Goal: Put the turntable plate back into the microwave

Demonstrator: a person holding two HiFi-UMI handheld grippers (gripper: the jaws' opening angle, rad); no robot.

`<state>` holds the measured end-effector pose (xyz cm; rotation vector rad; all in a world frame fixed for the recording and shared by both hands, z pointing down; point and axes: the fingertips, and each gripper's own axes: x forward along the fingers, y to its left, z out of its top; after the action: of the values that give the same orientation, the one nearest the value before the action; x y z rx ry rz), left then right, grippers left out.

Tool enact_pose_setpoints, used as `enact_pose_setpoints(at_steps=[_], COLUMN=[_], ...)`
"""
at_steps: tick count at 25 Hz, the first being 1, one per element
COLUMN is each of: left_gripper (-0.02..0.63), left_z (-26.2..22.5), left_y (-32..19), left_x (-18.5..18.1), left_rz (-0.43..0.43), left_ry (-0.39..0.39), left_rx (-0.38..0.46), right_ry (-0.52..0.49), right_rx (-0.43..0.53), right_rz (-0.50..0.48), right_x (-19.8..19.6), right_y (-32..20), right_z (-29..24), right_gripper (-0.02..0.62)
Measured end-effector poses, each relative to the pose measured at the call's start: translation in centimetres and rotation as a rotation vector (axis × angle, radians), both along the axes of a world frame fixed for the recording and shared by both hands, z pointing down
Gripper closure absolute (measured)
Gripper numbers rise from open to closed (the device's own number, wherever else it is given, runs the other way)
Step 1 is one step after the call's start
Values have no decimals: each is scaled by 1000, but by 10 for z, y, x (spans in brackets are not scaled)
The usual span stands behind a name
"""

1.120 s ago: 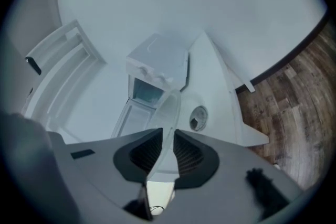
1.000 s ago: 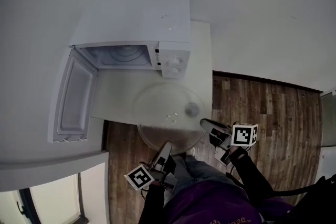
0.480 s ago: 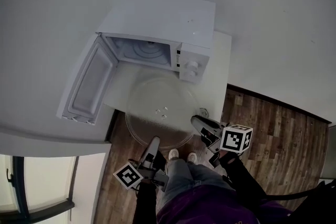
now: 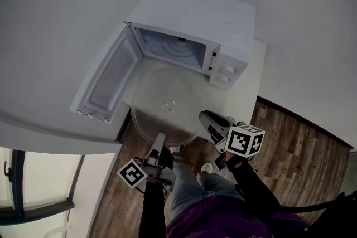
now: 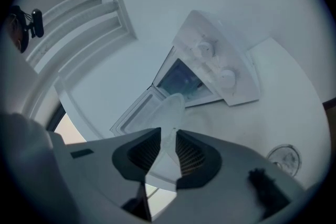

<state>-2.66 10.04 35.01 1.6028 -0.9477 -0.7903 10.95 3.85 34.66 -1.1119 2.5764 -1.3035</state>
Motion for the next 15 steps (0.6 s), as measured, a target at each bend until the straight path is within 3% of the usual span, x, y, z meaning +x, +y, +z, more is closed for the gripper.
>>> enact_pose_setpoints(at_steps=[8,15], left_gripper=[566,569], left_z=[17,36], left_y=[-57,-109], left_x=[-43,-51], left_rz=[46,95], left_ry=[58,133], left_rx=[-32,-61], right_ry=[64,110], right_rx=[18,8], right_rz=[79,187], right_x=[-40,-42], right_y=[-51,-93], right_z=[16,34], right_gripper=[508,505])
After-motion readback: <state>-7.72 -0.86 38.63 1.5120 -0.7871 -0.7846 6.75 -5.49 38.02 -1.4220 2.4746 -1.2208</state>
